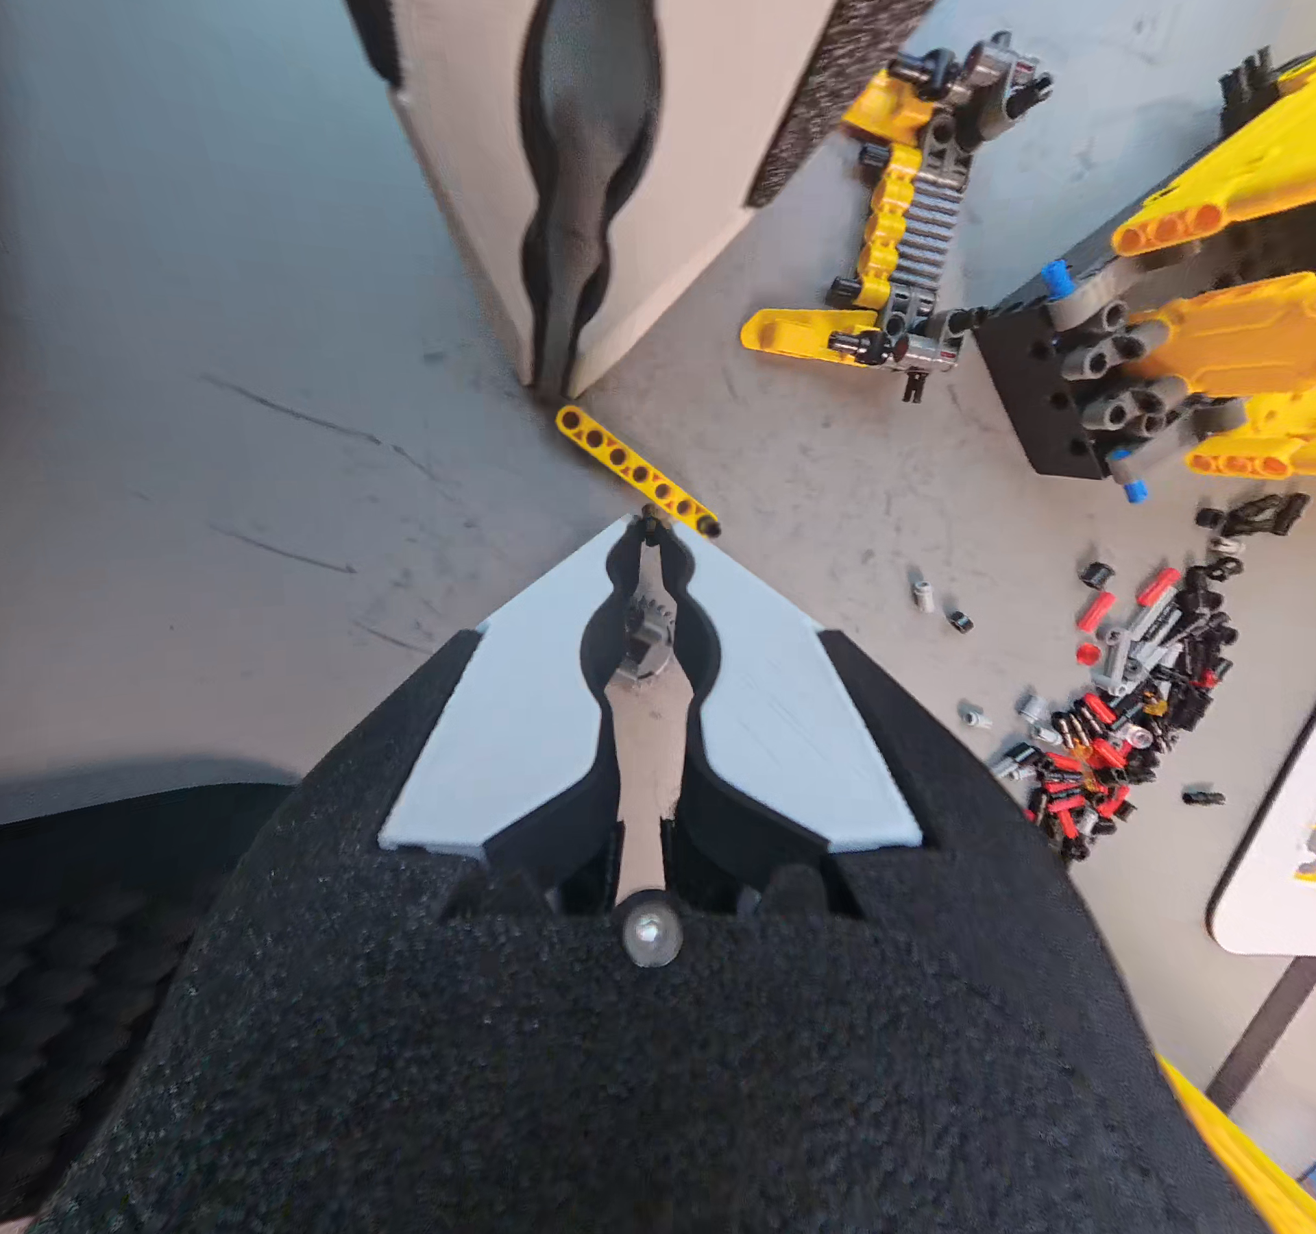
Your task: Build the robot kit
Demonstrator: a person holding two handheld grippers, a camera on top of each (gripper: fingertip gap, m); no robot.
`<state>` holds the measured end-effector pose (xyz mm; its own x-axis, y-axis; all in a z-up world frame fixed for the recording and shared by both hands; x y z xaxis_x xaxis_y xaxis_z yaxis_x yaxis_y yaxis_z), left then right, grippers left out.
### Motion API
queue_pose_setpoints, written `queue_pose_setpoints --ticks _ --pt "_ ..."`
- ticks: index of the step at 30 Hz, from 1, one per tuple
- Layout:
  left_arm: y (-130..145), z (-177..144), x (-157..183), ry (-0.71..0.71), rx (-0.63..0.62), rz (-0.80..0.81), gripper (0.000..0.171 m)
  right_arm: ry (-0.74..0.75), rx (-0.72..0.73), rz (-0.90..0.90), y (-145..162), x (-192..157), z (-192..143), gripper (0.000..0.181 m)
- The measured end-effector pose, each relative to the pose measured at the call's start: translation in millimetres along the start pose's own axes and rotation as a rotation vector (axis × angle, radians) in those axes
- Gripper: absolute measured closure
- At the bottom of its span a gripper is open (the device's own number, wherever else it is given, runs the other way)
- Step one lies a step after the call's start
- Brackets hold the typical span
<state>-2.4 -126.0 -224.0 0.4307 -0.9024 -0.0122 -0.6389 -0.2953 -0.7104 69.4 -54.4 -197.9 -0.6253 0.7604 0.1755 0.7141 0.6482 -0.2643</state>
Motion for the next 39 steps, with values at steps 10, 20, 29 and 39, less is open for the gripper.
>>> queue_pose_setpoints --ticks 10,20,29,39 --pt "5 -6 -7 -0.017 0.005 -0.02 0.167 0.047 0.003 0.052 9 1 0 0.177" --pt "-6 -7 -5 -0.049 0.076 0.019 0.163 0.014 0.12 0.058 -4 6 -4 0.177" --pt "-1 -7 -30 -0.145 -0.026 0.091 0.135 -0.081 0.073 0.021 -6 -20 -8 0.177" --pt "-4 4 -16 -0.057 -0.048 0.055 0.159 -0.087 0.017 -0.026 -10 -18 -4 0.177"
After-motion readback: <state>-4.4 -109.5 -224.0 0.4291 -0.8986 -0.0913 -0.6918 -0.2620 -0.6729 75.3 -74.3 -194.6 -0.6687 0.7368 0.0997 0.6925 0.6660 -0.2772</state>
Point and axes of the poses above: each gripper's, where its closed fingertips meet, z out along the fingers, y out of its underside, x = y × z across the jaws, the point moved 7 cm from there along -z, back along the fingers, and after that the axes turned 2 degrees about -x, right-handed, at the moved point
